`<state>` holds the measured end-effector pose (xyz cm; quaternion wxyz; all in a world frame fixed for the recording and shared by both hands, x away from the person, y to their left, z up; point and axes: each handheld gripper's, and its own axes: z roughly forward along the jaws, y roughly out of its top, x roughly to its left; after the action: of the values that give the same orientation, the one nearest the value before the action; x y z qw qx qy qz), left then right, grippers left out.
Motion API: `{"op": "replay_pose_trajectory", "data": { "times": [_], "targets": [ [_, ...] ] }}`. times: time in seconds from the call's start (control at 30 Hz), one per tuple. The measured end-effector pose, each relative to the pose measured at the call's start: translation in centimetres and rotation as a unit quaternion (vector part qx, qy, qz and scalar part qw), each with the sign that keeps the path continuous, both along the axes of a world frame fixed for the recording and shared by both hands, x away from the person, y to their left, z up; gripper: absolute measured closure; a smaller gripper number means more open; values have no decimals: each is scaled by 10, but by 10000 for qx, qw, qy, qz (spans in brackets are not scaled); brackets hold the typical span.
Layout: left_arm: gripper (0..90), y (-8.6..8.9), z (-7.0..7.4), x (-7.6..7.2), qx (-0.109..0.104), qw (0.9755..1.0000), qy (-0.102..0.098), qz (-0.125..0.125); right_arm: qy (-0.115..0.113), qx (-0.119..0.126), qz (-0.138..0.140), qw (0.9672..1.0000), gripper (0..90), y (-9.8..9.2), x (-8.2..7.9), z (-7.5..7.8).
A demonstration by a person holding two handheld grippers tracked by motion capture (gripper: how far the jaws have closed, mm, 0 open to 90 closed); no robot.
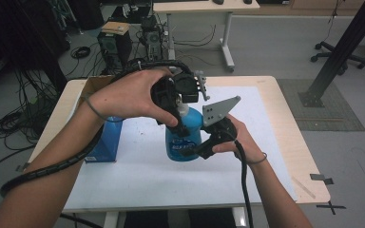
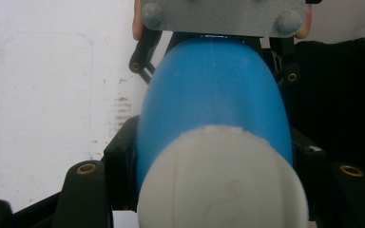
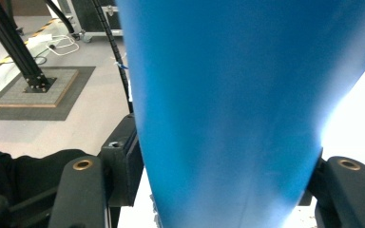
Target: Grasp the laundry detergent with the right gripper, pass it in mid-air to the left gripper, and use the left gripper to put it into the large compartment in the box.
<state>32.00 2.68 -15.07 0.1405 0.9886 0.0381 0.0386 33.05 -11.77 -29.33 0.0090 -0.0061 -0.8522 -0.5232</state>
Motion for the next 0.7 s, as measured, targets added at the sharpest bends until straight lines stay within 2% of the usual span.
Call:
{"op": "replay_pose_trajectory", "data": {
  "times": [0.37, 0.43, 0.5, 0.53, 0.6, 0.63, 0.7],
  "targets": [
    [380, 0, 0, -1, 20, 10000, -28, 10, 33, 89, -103, 9999, 280, -1, -1, -1],
    [380, 0, 1, -2, 40, 10000, -39, 6, 73, 108, -110, 9999, 237, -1, -1, -1],
    [380, 0, 1, -2, 40, 10000, -39, 6, 84, 73, -109, 9999, 237, -1, -1, 0],
    [380, 0, 3, -2, 7, 10000, -55, 8, 84, 73, -109, 9999, 188, -1, -1, 0],
    [380, 0, 3, -2, 7, 10000, -55, 8, 128, 91, -104, 9998, 188, -1, -2, 1],
    [379, 1, 4, -2, -5, 10000, -54, -6, 125, 81, -109, 9998, 125, -1, -1, 1],
    [379, 1, 4, -2, -5, 10000, -54, -6, 127, 84, -147, 9998, 125, -1, -2, 1]
  ]
}}
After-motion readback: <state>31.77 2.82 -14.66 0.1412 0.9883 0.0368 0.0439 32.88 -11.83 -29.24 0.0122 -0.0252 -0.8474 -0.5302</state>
